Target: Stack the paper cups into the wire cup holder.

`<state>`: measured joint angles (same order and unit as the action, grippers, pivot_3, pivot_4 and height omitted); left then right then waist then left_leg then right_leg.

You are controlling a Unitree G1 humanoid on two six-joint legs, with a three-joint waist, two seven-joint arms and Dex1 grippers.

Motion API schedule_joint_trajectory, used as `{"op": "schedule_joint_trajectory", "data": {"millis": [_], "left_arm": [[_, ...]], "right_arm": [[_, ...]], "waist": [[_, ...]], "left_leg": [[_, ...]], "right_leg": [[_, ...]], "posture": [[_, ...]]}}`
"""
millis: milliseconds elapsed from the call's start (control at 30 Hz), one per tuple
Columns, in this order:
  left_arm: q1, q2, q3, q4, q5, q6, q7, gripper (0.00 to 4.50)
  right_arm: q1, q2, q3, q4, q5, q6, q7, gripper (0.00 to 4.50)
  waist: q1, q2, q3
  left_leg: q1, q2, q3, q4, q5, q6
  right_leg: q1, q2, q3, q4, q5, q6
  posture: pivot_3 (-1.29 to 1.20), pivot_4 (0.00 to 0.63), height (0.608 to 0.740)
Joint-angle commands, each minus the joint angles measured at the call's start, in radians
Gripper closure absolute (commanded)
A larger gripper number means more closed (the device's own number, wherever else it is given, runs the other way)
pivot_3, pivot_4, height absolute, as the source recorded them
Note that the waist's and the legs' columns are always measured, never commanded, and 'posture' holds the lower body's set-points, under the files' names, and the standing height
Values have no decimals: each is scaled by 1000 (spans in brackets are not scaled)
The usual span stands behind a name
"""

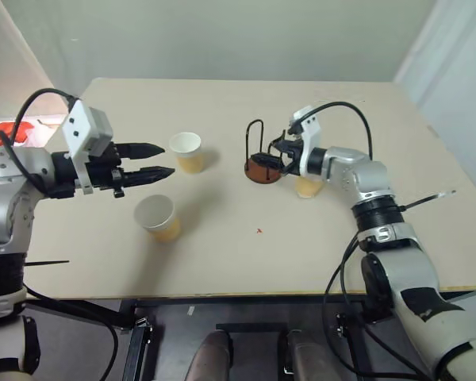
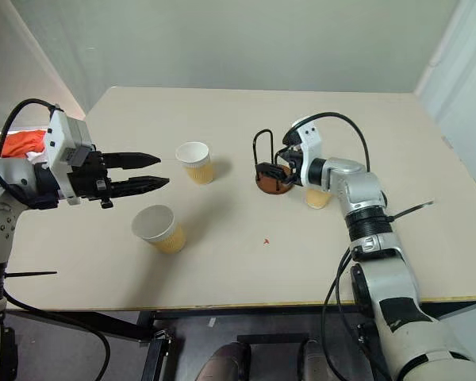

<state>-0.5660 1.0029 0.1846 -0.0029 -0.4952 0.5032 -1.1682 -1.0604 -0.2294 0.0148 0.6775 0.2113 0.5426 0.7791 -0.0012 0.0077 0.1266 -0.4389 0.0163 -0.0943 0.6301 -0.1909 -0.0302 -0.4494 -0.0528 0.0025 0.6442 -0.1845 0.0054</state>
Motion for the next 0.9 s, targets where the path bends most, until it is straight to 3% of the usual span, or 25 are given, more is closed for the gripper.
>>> {"op": "schedule_joint_trajectory", "data": {"millis": [33, 100, 200, 400, 567, 900], "left_arm": [[5, 17, 45, -35, -12, -8, 6, 2016], [12, 18, 49, -39, -13, -8, 7, 2016], [20, 20, 54, -43, -13, -8, 9, 2016], [27, 33, 70, -48, -22, -1, -2, 2016], [10, 55, 69, -31, -35, -4, -35, 2016], [67, 175, 69, -136, -181, 109, -274, 2016]], "right_arm": [[-53, 7, -15, 27, -5, -49, -29, 33], [-57, 12, -14, 47, -9, -65, -36, 33], [-63, 24, -15, 76, -15, -94, -54, 584], [-66, 22, -12, 64, -8, -94, -36, 2653], [-14, -14, -3, -138, 65, -43, 119, 4425], [278, -276, 85, -741, 301, 198, 499, 4470]], "waist": [[2, 0, 0], [2, 0, 0], [3, 0, 0], [3, 0, 0], [4, 0, 0], [7, -1, -1]], "left_leg": [[0, 0, 0, 0, 0, 0], [0, 0, 0, 0, 0, 0], [0, 0, 0, 0, -1, -1], [0, 0, 0, 0, -1, -2], [-2, 0, 0, 0, -1, -2], [-5, -1, 0, 1, -2, -2]], "right_leg": [[0, 0, 0, 0, 0, 0], [0, 0, 0, 0, 0, 0], [0, 0, 0, 0, 0, 0], [-1, 0, 0, 0, 0, 0], [-1, 0, 0, 0, 0, 0], [-1, 0, -1, -3, -1, -2]], "posture": [[0, 150, 740], [0, 150, 740], [0, 150, 740], [0, 150, 740], [0, 150, 740], [0, 150, 740]]}}
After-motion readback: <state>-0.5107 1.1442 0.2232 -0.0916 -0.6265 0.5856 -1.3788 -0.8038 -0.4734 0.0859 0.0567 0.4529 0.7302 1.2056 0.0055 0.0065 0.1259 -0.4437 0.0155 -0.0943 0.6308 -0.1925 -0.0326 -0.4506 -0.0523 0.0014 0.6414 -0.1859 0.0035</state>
